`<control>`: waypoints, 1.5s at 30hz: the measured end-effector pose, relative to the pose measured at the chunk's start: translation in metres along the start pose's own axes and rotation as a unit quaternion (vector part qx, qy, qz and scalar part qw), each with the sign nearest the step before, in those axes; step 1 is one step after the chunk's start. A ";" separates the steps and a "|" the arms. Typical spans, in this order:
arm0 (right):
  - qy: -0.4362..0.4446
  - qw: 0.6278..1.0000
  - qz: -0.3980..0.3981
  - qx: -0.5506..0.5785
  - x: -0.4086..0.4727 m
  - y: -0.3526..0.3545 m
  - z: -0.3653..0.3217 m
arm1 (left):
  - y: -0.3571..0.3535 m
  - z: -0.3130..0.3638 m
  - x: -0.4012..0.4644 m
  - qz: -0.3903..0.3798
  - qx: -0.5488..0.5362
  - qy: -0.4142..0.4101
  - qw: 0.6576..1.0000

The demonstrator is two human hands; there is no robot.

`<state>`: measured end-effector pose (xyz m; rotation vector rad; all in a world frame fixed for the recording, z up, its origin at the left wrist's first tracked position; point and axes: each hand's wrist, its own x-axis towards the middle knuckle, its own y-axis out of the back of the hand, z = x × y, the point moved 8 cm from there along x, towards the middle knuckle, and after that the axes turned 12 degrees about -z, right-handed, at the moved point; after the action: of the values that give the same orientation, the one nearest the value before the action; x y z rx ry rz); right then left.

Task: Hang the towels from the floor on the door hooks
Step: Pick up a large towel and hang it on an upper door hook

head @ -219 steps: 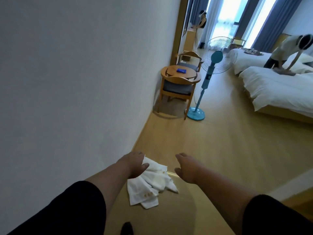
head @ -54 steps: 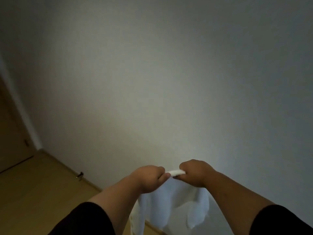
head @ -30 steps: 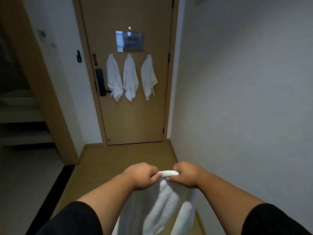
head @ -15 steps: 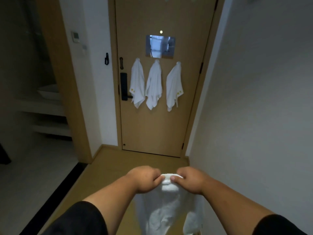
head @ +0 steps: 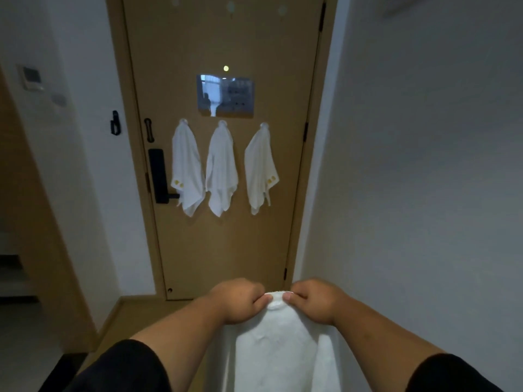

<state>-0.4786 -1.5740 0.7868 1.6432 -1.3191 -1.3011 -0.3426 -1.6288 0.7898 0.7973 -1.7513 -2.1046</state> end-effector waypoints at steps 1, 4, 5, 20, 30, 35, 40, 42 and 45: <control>-0.002 1.000 0.007 0.007 0.014 0.006 -0.003 | 0.008 -0.013 0.009 0.000 0.004 -0.006 1.000; -0.005 1.000 0.021 0.011 0.050 0.023 -0.011 | 0.031 -0.046 0.031 -0.001 0.027 -0.024 0.999; -0.005 1.000 0.022 0.007 0.060 0.029 -0.013 | 0.037 -0.055 0.037 -0.002 0.034 -0.028 0.999; 0.042 0.994 0.081 -0.056 0.218 0.188 -0.004 | 0.183 -0.163 0.164 0.060 0.082 -0.005 0.995; 0.122 0.982 0.075 -0.125 0.343 0.292 0.051 | 0.254 -0.218 0.296 0.103 0.068 0.041 0.991; 0.150 0.973 0.090 -0.152 0.390 0.334 0.074 | 0.284 -0.242 0.350 0.110 0.053 0.051 0.991; 0.138 0.967 0.124 -0.173 0.435 0.382 0.084 | 0.331 -0.269 0.391 0.131 0.072 0.058 0.987; 0.132 0.964 0.140 -0.185 0.450 0.401 0.086 | 0.347 -0.279 0.408 0.132 0.074 0.054 0.987; 0.117 0.954 0.165 -0.220 0.475 0.430 0.090 | 0.371 -0.297 0.433 0.142 0.080 0.044 0.986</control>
<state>-0.6969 -2.1399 1.0120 1.1671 -1.0159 -1.0658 -0.5657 -2.1876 1.0176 0.6275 -1.8782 -1.7378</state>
